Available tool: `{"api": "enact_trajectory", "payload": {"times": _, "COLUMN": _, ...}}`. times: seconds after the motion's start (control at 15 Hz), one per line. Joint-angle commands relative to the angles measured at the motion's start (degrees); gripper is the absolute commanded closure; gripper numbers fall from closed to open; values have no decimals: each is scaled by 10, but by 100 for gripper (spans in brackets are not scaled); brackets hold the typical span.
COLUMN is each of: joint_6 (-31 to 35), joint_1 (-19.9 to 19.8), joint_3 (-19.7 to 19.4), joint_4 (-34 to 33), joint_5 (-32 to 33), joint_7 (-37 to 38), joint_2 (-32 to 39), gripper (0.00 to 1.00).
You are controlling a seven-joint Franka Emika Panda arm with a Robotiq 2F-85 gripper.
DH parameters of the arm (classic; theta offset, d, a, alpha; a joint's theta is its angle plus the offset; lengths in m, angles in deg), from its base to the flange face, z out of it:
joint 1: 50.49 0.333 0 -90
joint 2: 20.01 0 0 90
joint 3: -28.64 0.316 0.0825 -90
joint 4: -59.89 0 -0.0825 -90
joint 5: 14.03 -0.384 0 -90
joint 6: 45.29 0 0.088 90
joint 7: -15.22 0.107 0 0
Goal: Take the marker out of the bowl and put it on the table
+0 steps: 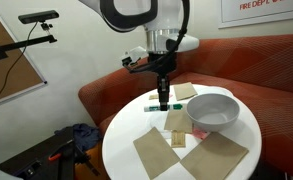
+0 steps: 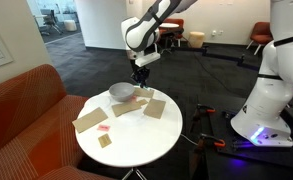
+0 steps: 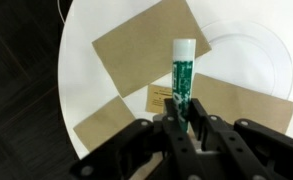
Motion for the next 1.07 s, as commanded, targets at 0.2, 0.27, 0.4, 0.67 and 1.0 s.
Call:
{"api": "enact_trajectory", "payload": {"times": 0.2, "joint_6": 25, "joint_1": 9, "joint_3": -29, "joint_4": 55, "joint_5": 12, "joint_7": 53, "joint_2": -28, "gripper": 95}}
{"api": "enact_trajectory", "payload": {"times": 0.27, "joint_6": 28, "joint_1": 9, "joint_3": -33, "joint_4": 56, "joint_5": 17, "joint_7": 60, "joint_2": -26, "gripper": 95}}
{"api": "enact_trajectory", "payload": {"times": 0.4, "joint_6": 39, "joint_1": 12, "joint_3": -42, "joint_4": 62, "joint_5": 30, "joint_7": 75, "joint_2": -23, "gripper": 95}}
{"api": "enact_trajectory", "payload": {"times": 0.67, "joint_6": 73, "joint_1": 24, "joint_3": -60, "joint_4": 76, "joint_5": 64, "joint_7": 124, "joint_2": -15, "gripper": 95}}
{"api": "enact_trajectory", "payload": {"times": 1.0, "joint_6": 134, "joint_1": 38, "joint_3": -71, "joint_4": 113, "joint_5": 94, "joint_7": 165, "joint_2": -11, "gripper": 95}}
